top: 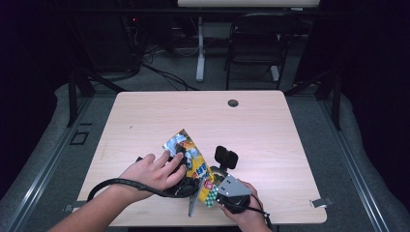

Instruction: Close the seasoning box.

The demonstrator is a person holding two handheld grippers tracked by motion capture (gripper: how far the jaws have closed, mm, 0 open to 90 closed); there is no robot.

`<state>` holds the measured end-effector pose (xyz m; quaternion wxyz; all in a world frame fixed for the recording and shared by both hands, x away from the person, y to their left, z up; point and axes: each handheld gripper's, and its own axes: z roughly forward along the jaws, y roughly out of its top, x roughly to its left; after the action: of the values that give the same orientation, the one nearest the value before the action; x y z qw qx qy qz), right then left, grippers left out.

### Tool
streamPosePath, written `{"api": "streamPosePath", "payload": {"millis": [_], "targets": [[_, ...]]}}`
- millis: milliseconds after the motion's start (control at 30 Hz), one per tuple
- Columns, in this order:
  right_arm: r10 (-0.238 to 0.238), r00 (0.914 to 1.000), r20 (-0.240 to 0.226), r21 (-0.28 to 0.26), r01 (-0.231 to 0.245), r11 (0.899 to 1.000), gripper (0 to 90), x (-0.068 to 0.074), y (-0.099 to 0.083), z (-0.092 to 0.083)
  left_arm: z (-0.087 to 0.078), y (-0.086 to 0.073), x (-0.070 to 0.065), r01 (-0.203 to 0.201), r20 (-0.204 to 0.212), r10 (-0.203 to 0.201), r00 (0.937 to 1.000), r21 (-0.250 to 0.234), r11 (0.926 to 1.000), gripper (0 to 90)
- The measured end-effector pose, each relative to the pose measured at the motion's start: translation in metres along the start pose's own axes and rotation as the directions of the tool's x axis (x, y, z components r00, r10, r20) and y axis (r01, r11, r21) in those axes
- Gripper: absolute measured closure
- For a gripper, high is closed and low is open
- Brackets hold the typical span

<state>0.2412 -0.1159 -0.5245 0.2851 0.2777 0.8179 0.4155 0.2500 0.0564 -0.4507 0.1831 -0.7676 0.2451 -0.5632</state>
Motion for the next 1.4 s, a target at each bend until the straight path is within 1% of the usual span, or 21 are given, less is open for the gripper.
{"api": "streamPosePath", "payload": {"millis": [300,400,467,633,667,700,833,867,933,967,1000,1067,1133,1167,1267,1300,1400], "targets": [[-0.003,1.0000,0.002,0.002,0.003,1.000,68.4,0.0001,0.0002,-0.0004,-0.0005,0.0003,0.0006,-0.006,0.000,0.006,1.0000,-0.001,1.0000,75.0],[0.003,1.0000,0.004,-0.010,-0.003,1.000,68.4,0.0010,0.0002,0.0001,-0.0008,0.0001,0.0006,-0.006,-0.002,0.006,1.0000,-0.002,1.0000,75.1],[0.001,1.0000,0.000,-0.010,-0.001,1.000,68.5,0.0010,0.0004,-0.0001,-0.0008,0.0003,0.0012,-0.011,-0.001,0.011,0.9999,-0.001,0.9999,75.2],[0.001,1.0000,-0.002,-0.014,-0.001,1.000,68.5,0.0011,0.0004,0.0000,-0.0008,0.0005,0.0012,-0.009,-0.002,0.009,1.0000,-0.003,1.0000,75.3],[0.001,1.0000,-0.002,-0.014,-0.001,1.000,68.5,0.0010,0.0003,0.0000,-0.0004,0.0004,0.0008,-0.007,-0.011,0.007,0.9999,-0.008,0.9999,75.3],[0.002,1.0000,-0.002,-0.012,-0.002,1.000,68.5,0.0010,0.0004,-0.0003,-0.0004,0.0004,0.0008,-0.008,-0.012,0.008,0.9999,-0.008,0.9999,75.3],[0.001,1.0000,-0.004,-0.015,-0.001,1.000,68.5,0.0010,0.0005,-0.0002,-0.0010,0.0005,0.0015,-0.009,-0.012,0.009,0.9999,-0.007,0.9999,75.3],[0.001,1.0000,-0.003,-0.015,-0.001,1.000,68.5,0.0011,0.0005,-0.0003,-0.0016,0.0007,0.0023,-0.011,-0.002,0.011,0.9999,-0.001,0.9999,75.4],[0.006,1.0000,-0.004,-0.019,-0.006,1.000,68.6,0.0015,0.0008,-0.0007,-0.0020,0.0005,0.0029,-0.011,0.000,0.011,0.9999,-0.001,0.9999,75.4],[0.003,1.0000,-0.005,-0.018,-0.003,1.000,68.5,0.0013,0.0009,-0.0009,-0.0017,0.0004,0.0023,-0.011,-0.012,0.011,0.9999,-0.006,0.9999,75.5],[0.003,1.0000,-0.005,-0.018,-0.004,1.000,68.6,0.0013,0.0009,-0.0010,-0.0017,0.0004,0.0023,-0.011,-0.012,0.011,0.9999,-0.006,0.9999,75.7],[0.002,1.0000,-0.005,-0.014,-0.002,1.000,68.6,0.0015,0.0010,-0.0013,-0.0021,0.0003,0.0027,-0.011,-0.010,0.011,0.9999,-0.005,0.9999,75.8],[0.001,1.0000,-0.003,-0.014,-0.001,1.000,68.6,0.0017,0.0011,-0.0014,-0.0022,0.0005,0.0033,-0.014,0.002,0.014,0.9999,-0.003,0.9999,76.0],[0.002,1.0000,-0.004,-0.016,-0.002,1.000,68.6,0.0018,0.0011,-0.0013,-0.0018,0.0004,0.0027,-0.014,-0.008,0.014,0.9999,-0.007,0.9999,76.1],[-0.003,1.0000,-0.003,-0.015,0.003,1.000,68.6,0.0014,0.0013,-0.0014,-0.0018,0.0006,0.0028,-0.015,-0.007,0.015,0.9999,-0.008,0.9999,76.4],[-0.003,1.0000,-0.002,-0.014,0.003,1.000,68.7,0.0014,0.0013,-0.0014,-0.0023,0.0009,0.0034,-0.016,0.003,0.016,0.9999,-0.003,0.9999,76.5],[-0.004,1.0000,-0.003,-0.015,0.004,1.000,68.7,0.0014,0.0013,-0.0015,-0.0029,0.0009,0.0035,-0.016,0.002,0.016,0.9999,-0.002,0.9999,76.9]]}}
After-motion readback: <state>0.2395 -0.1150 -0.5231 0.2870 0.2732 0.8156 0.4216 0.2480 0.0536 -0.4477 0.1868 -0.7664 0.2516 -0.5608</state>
